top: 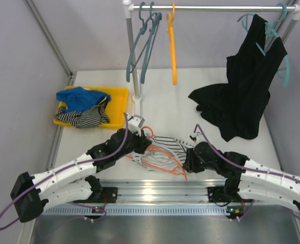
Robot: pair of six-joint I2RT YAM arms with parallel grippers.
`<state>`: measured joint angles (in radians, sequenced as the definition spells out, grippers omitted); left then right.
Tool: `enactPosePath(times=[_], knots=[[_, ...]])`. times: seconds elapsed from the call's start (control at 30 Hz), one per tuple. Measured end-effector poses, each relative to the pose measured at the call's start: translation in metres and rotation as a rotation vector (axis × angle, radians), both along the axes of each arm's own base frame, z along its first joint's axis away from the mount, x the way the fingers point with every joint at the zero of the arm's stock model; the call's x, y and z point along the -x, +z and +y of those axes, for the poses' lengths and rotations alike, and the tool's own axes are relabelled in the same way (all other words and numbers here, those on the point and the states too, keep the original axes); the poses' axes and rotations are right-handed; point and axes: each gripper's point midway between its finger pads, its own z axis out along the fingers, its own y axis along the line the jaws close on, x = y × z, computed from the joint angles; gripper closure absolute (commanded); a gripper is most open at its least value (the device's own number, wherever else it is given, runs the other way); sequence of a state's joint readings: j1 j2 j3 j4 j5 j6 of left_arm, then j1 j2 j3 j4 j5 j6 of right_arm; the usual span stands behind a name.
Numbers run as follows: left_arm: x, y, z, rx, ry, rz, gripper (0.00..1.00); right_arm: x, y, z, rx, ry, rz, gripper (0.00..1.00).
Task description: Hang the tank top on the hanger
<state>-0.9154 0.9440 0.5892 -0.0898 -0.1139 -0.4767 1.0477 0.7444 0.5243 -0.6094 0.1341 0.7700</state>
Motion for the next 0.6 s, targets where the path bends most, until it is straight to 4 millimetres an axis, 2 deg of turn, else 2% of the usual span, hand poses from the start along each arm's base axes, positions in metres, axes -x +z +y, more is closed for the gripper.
enactPosePath(times=[0.47,0.57,0.6], knots=[[0.001,0.000,-0.001,0.001,-0.010,0.003,1.00,0.001,-0.028,0.008,0.049,0.011,0.045,0.55],[0.002,0.000,-0.001,0.002,-0.012,0.004,1.00,0.000,-0.033,0.006,0.073,0.003,0.048,0.57],[0.002,0.000,-0.001,0.002,-0.011,0.004,1.00,-0.001,-0.034,0.005,0.081,0.001,0.049,0.64]])
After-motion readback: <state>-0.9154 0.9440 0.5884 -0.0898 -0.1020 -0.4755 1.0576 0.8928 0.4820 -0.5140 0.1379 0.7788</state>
